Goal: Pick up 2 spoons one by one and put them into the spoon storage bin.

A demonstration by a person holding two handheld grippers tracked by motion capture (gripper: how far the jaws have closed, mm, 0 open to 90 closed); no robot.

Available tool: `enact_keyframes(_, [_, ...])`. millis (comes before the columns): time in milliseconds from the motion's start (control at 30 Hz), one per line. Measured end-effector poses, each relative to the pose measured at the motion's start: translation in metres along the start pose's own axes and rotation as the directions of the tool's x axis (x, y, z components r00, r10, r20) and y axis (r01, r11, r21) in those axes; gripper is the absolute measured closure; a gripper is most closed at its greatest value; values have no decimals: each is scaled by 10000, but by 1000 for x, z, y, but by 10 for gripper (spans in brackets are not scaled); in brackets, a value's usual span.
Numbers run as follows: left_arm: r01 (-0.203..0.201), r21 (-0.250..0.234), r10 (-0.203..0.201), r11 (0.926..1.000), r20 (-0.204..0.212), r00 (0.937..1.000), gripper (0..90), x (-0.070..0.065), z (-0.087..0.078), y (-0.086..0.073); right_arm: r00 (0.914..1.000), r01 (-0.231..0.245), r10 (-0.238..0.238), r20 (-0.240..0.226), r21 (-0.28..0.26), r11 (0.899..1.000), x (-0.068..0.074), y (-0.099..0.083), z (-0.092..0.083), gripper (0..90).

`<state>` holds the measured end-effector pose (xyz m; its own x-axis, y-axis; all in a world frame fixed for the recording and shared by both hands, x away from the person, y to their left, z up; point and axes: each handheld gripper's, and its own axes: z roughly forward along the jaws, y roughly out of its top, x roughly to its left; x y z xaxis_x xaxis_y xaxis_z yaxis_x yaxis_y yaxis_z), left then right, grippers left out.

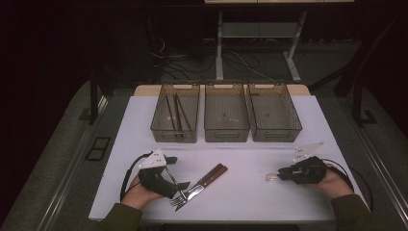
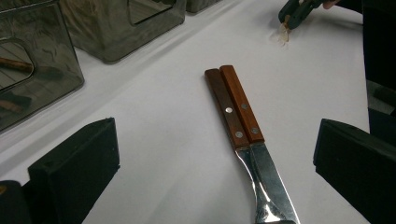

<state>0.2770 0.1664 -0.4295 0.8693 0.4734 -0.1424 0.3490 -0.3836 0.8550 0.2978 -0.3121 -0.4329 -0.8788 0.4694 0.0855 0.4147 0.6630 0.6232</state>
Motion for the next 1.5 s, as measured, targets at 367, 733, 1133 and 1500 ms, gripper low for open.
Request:
enact_keyframes(367, [-74, 32, 74, 10000, 29, 10000, 0, 0, 0, 0, 9947, -872, 919, 464, -952, 9916, -5, 3, -14, 770])
enact_keyframes(733, [-86, 48, 85, 10000, 50, 10000, 0, 0, 1, 0, 9835, -1397, 1537, 952, -1393, 9803, -4, 13, -15, 768])
enact_keyframes(1133, [-53, 36, 52, 10000, 58, 10000, 0, 0, 1, 0, 9752, -1529, 1770, 1331, -1735, 9729, -1, 28, -14, 768])
enact_keyframes(1500, [-68, 88, 68, 9999, 82, 9999, 0, -1, 2, -1, 9703, -1464, 1812, 1604, -2071, 9673, -1, 42, -17, 768])
